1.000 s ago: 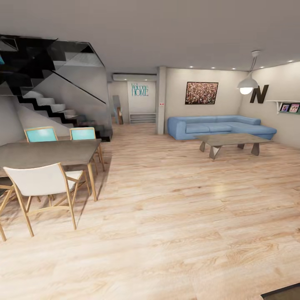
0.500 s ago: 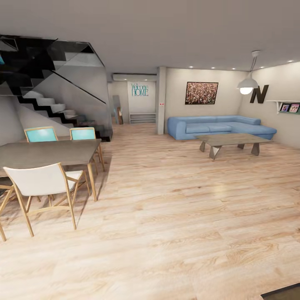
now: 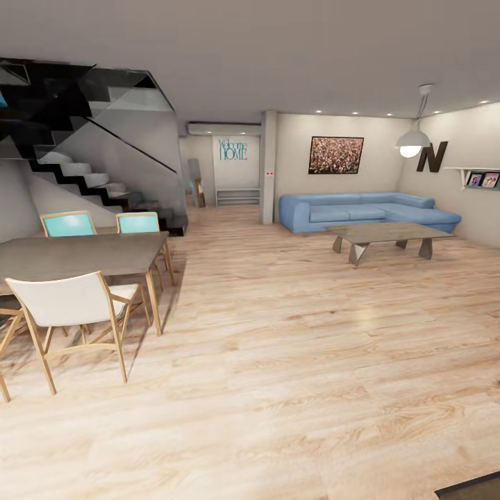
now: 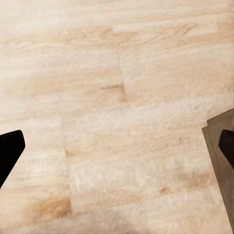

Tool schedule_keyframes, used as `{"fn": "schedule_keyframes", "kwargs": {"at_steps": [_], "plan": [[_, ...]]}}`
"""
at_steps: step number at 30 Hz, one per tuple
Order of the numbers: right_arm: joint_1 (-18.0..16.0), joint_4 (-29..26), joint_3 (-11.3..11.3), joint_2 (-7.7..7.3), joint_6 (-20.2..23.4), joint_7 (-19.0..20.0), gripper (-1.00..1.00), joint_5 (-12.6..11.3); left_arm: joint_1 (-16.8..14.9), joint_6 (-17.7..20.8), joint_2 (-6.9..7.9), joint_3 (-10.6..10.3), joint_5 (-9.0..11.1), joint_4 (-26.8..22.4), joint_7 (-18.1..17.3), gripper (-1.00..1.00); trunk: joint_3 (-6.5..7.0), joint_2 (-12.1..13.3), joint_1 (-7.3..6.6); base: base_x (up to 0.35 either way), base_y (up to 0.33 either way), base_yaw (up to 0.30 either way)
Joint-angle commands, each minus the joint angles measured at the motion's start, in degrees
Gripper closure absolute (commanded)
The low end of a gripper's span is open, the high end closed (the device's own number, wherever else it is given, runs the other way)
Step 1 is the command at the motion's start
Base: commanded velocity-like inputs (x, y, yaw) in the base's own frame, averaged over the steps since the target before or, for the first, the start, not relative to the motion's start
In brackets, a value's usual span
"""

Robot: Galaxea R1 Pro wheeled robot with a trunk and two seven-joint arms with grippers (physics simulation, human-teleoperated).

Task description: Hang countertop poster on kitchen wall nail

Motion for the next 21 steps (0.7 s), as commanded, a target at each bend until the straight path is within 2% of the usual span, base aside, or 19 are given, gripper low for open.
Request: {"fn": "schedule_keyframes", "kwargs": {"at_steps": [1,5,21], "plan": [[0.0,0.0,0.1,0.05,-0.1,0.0,-1.00,0.0,0.0,-0.1,0.01,0.1,0.0,0.0,0.0,-1.00,-0.05,0.0,0.00,0.000,0.000,0.000],[0.0,0.0,0.1,0.06,-0.2,-0.1,-1.00,0.0,0.0,-0.1,0.02,0.1,0.0,0.0,0.0,-1.00,-0.05,0.0,0.00,0.000,0.000,0.078],[0.0,0.1,0.1,0.42,-0.3,-0.3,-1.00,0.0,0.0,-0.1,0.02,0.1,0.0,0.0,0.1,-1.00,-0.05,0.0,0.00,0.000,0.000,0.290]]}}
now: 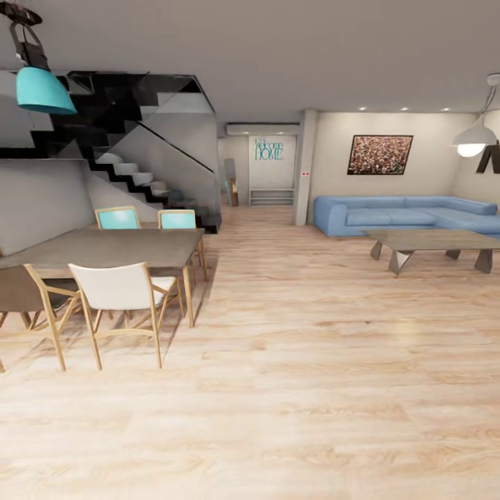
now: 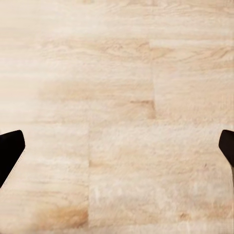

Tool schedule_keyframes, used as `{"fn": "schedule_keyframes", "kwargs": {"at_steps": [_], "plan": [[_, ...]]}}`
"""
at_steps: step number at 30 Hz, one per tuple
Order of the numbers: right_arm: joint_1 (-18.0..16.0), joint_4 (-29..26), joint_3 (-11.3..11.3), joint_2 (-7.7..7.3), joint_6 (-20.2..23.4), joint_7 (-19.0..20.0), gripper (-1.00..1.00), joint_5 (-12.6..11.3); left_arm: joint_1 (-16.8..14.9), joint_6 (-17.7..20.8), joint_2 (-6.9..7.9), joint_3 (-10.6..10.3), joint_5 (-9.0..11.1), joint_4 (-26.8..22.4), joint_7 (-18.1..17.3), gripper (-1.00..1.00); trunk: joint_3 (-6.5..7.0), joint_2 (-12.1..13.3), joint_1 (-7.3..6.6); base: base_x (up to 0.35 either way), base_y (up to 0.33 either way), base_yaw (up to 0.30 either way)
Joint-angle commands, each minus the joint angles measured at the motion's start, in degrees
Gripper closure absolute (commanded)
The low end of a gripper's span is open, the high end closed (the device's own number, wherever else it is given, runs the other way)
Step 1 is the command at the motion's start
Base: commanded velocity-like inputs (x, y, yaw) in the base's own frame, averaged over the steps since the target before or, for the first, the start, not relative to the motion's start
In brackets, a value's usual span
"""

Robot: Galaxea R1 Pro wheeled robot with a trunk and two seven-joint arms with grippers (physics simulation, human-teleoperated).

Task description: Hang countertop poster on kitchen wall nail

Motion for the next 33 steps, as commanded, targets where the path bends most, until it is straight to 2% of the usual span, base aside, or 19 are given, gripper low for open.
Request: {"fn": "schedule_keyframes", "kwargs": {"at_steps": [1,15,26,33], "plan": [[0.0,0.0,0.0,0.03,-0.2,-0.1,-1.00,0.0,0.0,-0.1,-0.03,0.1,0.0,0.0,0.0,-1.00,-0.05,0.0,0.00,0.000,0.000,0.294],[0.0,0.0,0.0,0.35,-0.2,-0.1,-1.00,0.0,0.0,-0.1,-0.01,0.1,0.0,0.0,0.1,-1.00,-0.05,0.0,0.00,0.000,0.000,0.294],[0.0,0.0,0.0,0.49,-0.3,-0.1,-1.00,0.0,0.0,-0.1,0.60,0.1,0.0,-0.1,0.1,-1.00,-0.05,0.0,0.00,0.000,0.000,0.292],[0.0,0.1,0.0,0.33,-0.2,0.0,-1.00,0.1,0.0,-0.1,0.60,0.1,0.0,-0.1,0.1,-1.00,-0.05,0.0,0.00,0.000,-0.125,0.118]]}}
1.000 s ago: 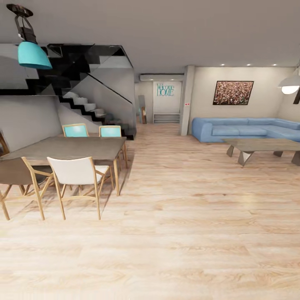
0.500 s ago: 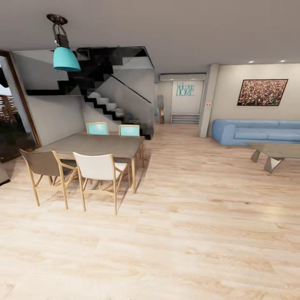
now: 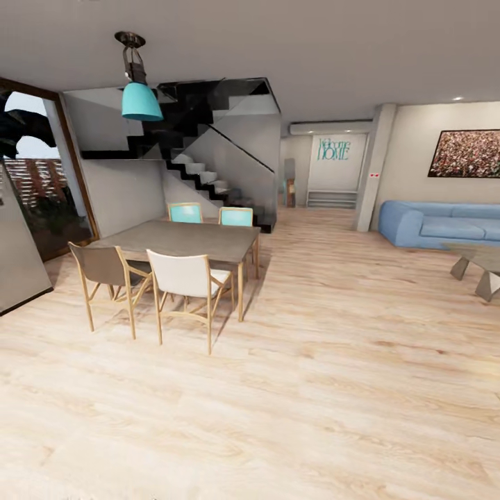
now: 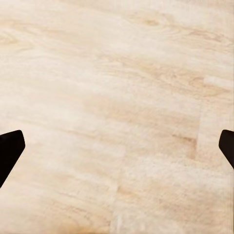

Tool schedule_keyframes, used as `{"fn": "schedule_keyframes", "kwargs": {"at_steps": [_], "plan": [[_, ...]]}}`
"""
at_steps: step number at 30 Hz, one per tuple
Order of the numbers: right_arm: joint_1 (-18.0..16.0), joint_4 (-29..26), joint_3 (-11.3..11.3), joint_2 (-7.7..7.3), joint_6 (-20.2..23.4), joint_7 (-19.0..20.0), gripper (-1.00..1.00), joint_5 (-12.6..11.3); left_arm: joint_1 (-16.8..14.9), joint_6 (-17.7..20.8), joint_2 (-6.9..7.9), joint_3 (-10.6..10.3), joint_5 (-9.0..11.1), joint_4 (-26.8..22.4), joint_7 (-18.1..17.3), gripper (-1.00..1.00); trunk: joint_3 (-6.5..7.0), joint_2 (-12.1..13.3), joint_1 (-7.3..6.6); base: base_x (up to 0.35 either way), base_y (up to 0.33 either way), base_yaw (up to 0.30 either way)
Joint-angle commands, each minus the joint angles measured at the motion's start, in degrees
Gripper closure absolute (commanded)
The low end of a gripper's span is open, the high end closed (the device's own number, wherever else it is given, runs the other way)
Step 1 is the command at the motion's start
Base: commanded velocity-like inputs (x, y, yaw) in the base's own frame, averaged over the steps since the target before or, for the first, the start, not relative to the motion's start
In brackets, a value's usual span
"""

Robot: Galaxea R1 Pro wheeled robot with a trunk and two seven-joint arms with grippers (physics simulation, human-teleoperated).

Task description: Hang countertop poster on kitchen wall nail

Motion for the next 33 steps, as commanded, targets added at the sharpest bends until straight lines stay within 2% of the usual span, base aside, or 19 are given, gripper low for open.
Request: {"fn": "schedule_keyframes", "kwargs": {"at_steps": [1,24,33], "plan": [[0.0,0.1,0.0,0.00,-0.2,0.0,-1.00,0.0,0.0,-0.1,-0.03,0.1,0.0,-0.1,0.0,-1.00,-0.05,0.0,0.00,0.000,-0.141,0.173],[0.0,0.2,0.1,0.15,-0.3,-0.1,-1.00,0.1,0.0,-0.1,0.05,0.1,0.0,-0.1,0.1,-1.00,-0.05,0.0,0.00,0.000,-0.017,0.275],[0.0,0.3,0.2,0.18,-0.2,-3.4,-1.00,0.1,0.0,-0.1,0.05,0.2,0.0,-0.1,0.1,-1.00,-0.05,0.0,0.00,0.000,0.000,0.289]]}}
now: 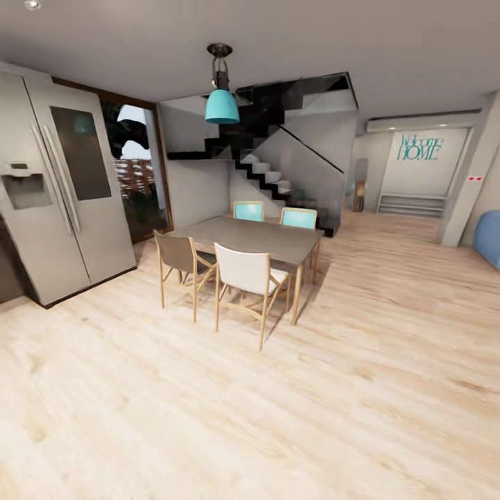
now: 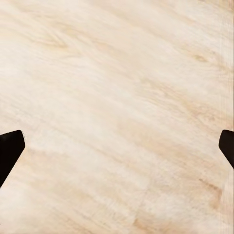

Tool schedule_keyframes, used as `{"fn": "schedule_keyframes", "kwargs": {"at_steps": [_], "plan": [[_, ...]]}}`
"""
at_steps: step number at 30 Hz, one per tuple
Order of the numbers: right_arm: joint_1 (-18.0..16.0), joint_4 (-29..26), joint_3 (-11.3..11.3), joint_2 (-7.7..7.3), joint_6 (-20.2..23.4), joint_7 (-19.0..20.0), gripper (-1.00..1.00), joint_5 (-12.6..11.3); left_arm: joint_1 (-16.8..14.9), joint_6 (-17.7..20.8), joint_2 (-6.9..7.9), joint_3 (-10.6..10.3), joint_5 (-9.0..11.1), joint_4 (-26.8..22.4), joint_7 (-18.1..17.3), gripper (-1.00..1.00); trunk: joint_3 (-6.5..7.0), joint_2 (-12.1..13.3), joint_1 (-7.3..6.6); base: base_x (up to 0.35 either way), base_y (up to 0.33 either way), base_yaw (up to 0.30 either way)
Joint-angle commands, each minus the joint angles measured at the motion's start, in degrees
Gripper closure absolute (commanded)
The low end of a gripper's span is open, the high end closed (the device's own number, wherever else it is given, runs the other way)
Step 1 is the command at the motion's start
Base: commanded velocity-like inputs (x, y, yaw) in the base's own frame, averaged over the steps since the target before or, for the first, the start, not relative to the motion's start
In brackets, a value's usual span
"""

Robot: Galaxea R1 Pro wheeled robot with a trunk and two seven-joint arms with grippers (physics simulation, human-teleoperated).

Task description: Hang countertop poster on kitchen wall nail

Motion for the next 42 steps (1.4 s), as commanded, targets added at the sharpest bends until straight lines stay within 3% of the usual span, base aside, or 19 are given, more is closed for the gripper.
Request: {"fn": "schedule_keyframes", "kwargs": {"at_steps": [1,11,17,25,31,42], "plan": [[0.0,0.0,0.0,0.00,-0.2,-0.2,-1.00,0.0,0.0,-0.1,-0.03,0.1,0.0,-0.1,0.0,-1.00,-0.05,0.0,0.00,0.000,0.000,0.289],[0.0,0.1,0.1,0.01,-0.1,-0.3,-1.00,0.0,0.0,-0.1,0.05,0.1,0.0,0.0,0.0,-1.00,-0.06,0.0,0.00,0.000,0.000,0.282],[0.0,4.9,0.1,-0.36,0.0,-0.1,-1.00,0.6,0.0,-0.1,0.05,0.1,0.0,0.0,0.0,-1.00,-0.08,0.0,0.00,0.000,0.000,0.062],[0.0,5.7,0.1,-0.08,-0.2,-0.2,-1.00,1.1,0.0,-0.1,0.04,0.1,0.0,0.0,0.0,-1.00,-0.12,0.0,0.00,0.000,0.000,0.057],[0.0,5.8,0.1,-0.01,-3.2,-0.3,-1.00,1.1,0.0,-0.1,0.06,0.1,0.0,0.0,0.0,-1.00,-0.27,0.0,0.00,0.000,0.000,0.238],[0.0,5.9,0.1,0.02,-4.4,-0.4,-1.00,1.1,0.0,-0.1,0.05,0.1,0.0,0.0,0.0,-1.00,-0.55,0.0,0.00,0.000,0.000,0.265]]}}
